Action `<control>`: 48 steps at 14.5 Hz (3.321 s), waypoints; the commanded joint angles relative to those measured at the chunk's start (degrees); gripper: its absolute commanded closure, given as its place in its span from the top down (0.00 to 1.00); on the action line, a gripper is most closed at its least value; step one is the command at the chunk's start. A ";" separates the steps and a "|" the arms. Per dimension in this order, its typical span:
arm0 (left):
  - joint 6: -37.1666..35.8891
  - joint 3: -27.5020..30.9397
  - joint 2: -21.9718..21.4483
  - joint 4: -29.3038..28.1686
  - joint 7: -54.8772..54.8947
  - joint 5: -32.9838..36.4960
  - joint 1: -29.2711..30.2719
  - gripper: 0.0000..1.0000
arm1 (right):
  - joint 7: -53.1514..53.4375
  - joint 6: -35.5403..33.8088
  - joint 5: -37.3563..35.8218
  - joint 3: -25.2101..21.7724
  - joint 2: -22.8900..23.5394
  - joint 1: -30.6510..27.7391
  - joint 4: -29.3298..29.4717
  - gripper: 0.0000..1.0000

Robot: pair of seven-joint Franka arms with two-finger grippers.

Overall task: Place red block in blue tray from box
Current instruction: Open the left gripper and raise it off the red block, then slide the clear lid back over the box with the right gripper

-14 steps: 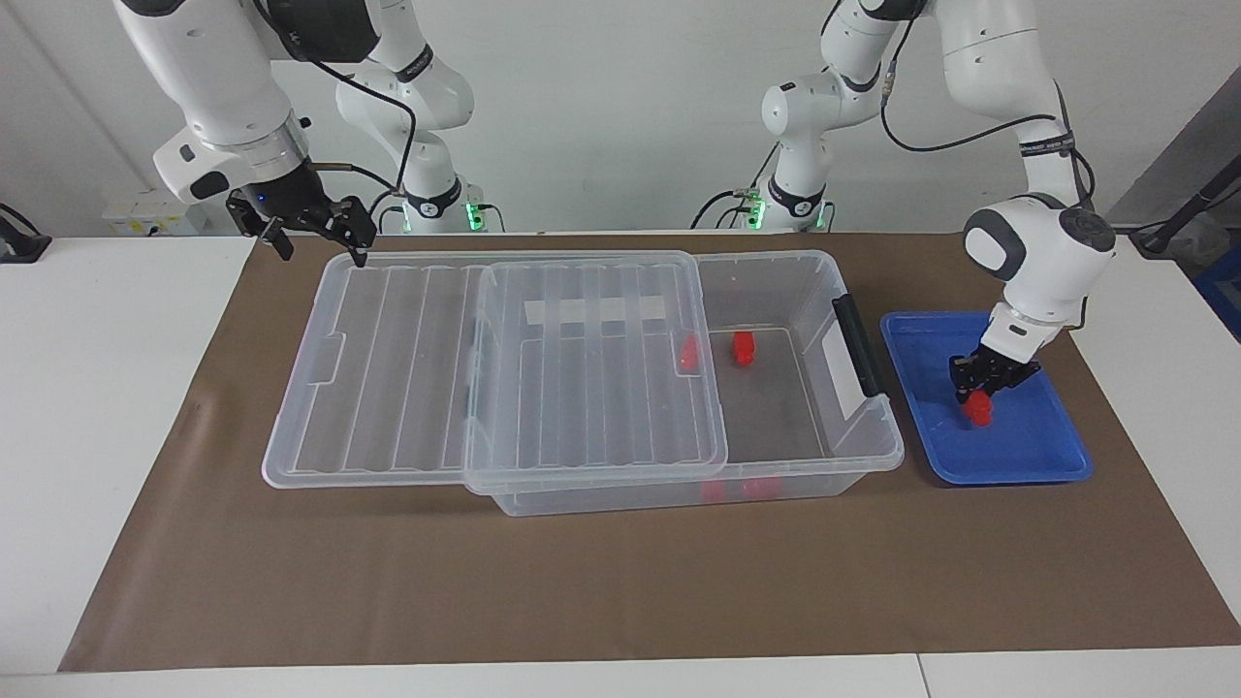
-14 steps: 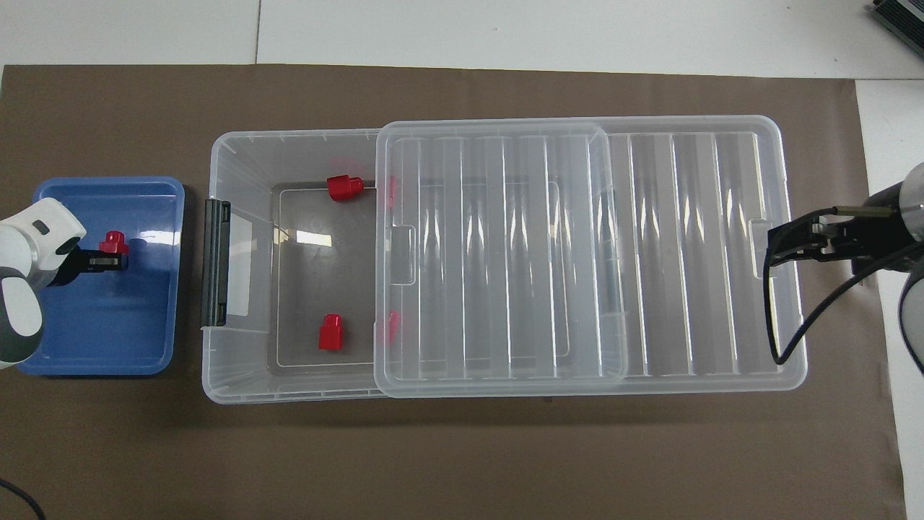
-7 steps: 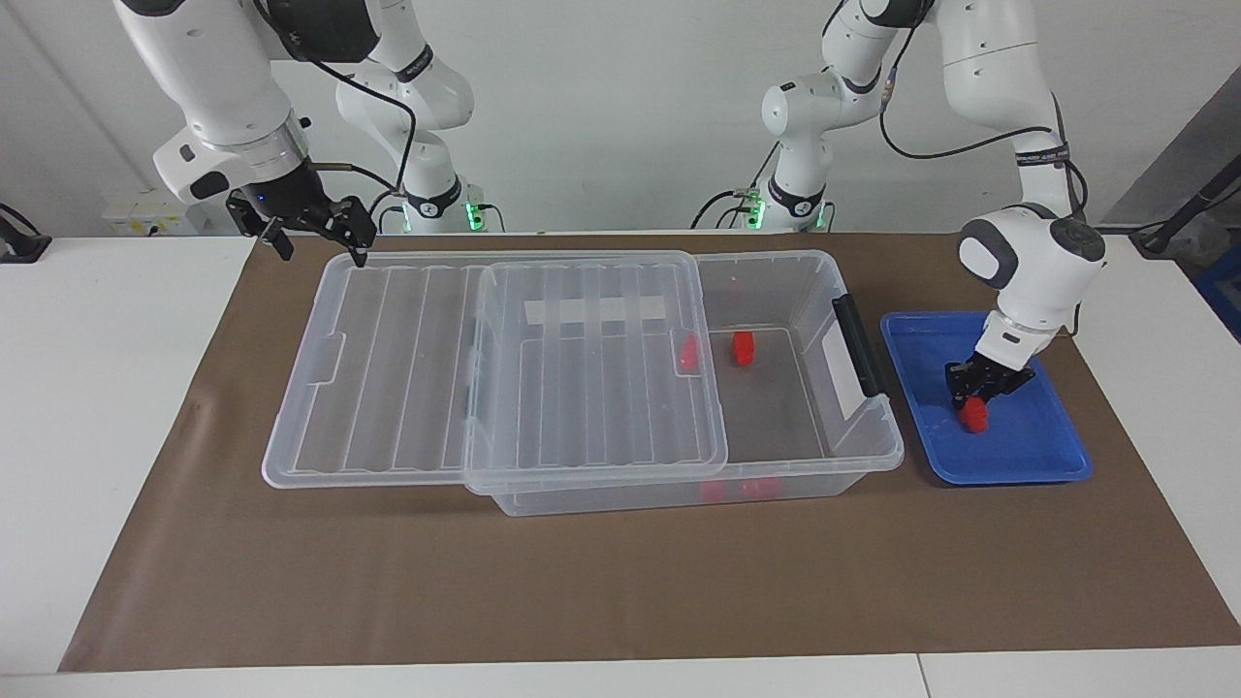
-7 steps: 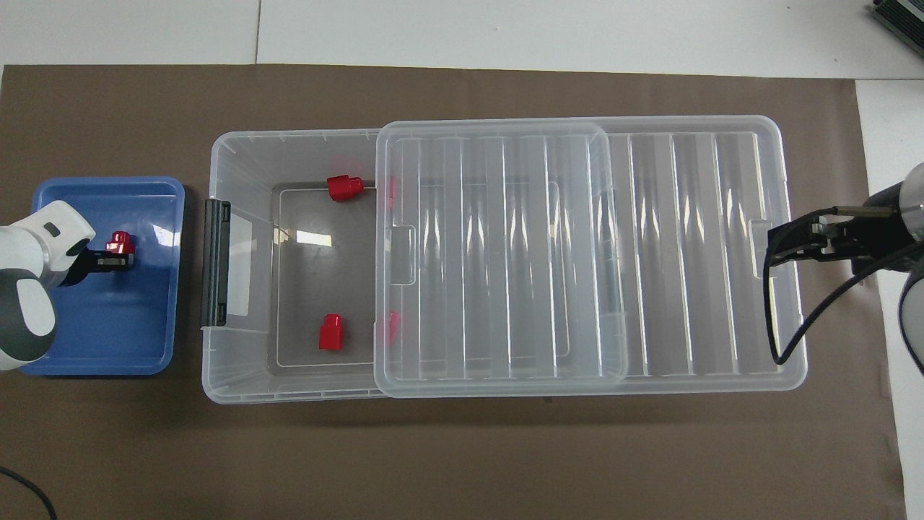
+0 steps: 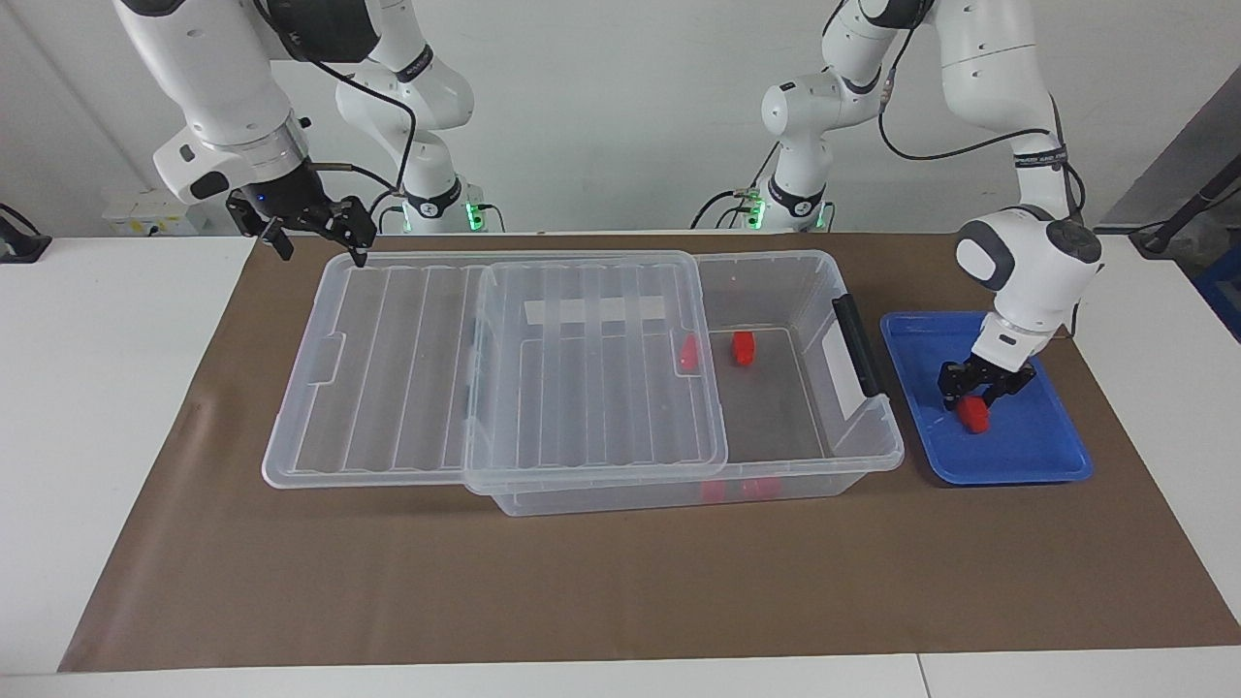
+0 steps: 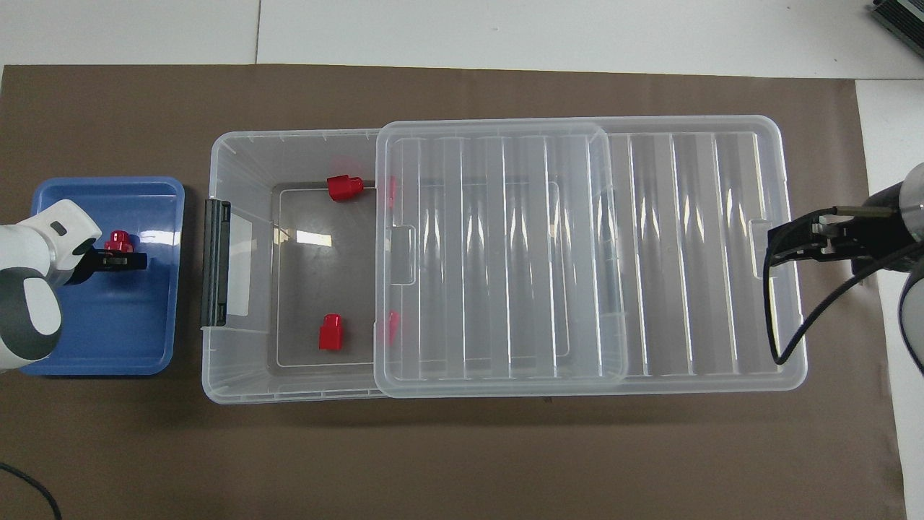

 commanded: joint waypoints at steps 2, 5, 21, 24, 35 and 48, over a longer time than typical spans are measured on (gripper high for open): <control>0.54 0.38 0.05 0.09 0.24 -1.04 -0.75 1.00 | -1.04 1.03 0.50 0.17 -1.41 -0.51 -1.85 1.00; -6.37 -0.06 -1.01 3.85 0.06 -0.95 -0.75 1.00 | -1.91 1.03 0.41 0.17 -1.41 -0.59 -1.85 1.00; -41.20 -0.50 -11.02 24.79 -13.65 -1.04 -10.33 1.00 | -4.38 33.45 0.24 -0.18 -0.10 -10.44 -19.86 0.00; -44.10 -0.67 -13.92 24.09 -13.65 -0.95 -10.68 1.00 | -5.51 38.56 -0.73 -0.27 3.07 -12.37 -19.86 0.00; -54.71 -1.03 -18.41 24.95 -13.65 -0.60 -12.27 1.00 | -5.96 34.00 -0.55 0.26 3.25 -9.57 -19.78 0.00; -59.49 -0.58 -20.35 27.51 -13.47 -0.34 -11.30 1.00 | -5.17 29.25 1.64 0.70 2.11 -0.16 -20.30 0.00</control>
